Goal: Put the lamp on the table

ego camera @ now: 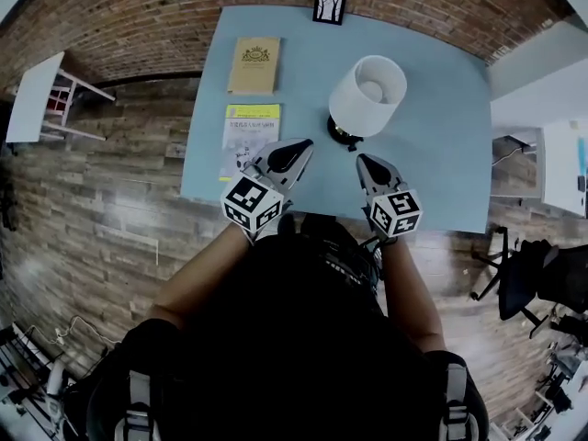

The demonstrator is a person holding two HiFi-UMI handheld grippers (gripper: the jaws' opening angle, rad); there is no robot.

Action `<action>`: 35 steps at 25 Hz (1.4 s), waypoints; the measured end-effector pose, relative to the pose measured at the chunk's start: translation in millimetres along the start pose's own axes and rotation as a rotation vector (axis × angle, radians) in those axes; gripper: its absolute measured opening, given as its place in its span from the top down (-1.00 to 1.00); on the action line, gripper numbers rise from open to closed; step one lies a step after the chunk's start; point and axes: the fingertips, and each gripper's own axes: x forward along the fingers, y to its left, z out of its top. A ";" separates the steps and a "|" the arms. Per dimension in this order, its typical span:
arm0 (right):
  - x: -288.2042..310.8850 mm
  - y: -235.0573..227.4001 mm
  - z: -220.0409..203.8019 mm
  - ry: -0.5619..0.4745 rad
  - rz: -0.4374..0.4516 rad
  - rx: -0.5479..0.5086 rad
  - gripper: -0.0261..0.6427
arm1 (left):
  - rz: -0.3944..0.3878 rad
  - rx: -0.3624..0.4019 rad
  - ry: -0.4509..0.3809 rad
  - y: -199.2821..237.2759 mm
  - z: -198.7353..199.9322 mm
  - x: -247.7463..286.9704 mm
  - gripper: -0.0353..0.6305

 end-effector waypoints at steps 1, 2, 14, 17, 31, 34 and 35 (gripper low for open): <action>-4.5 6.4 3.9 -0.008 -0.003 -0.004 0.88 | -0.004 0.003 -0.008 -3.3 3.7 -4.5 0.87; -8.7 11.7 7.8 -0.016 -0.006 -0.008 0.88 | -0.009 0.006 -0.015 -6.6 6.9 -8.2 0.87; -43.9 57.8 43.5 -0.083 -0.044 -0.038 0.88 | -0.053 0.016 -0.052 -30.3 12.8 -45.5 0.87; -54.9 66.8 45.5 -0.088 -0.045 -0.040 0.88 | -0.060 0.014 -0.060 -39.9 12.6 -52.1 0.87; -129.6 68.6 53.7 -0.140 0.002 -0.073 0.88 | -0.040 0.064 -0.088 -113.8 26.1 -50.5 0.87; -157.3 65.2 48.0 -0.150 0.025 -0.050 0.88 | 0.004 0.039 -0.071 -132.6 14.1 -45.3 0.87; -168.3 64.0 45.6 -0.152 0.031 -0.046 0.88 | 0.012 0.027 -0.070 -142.5 10.1 -42.0 0.87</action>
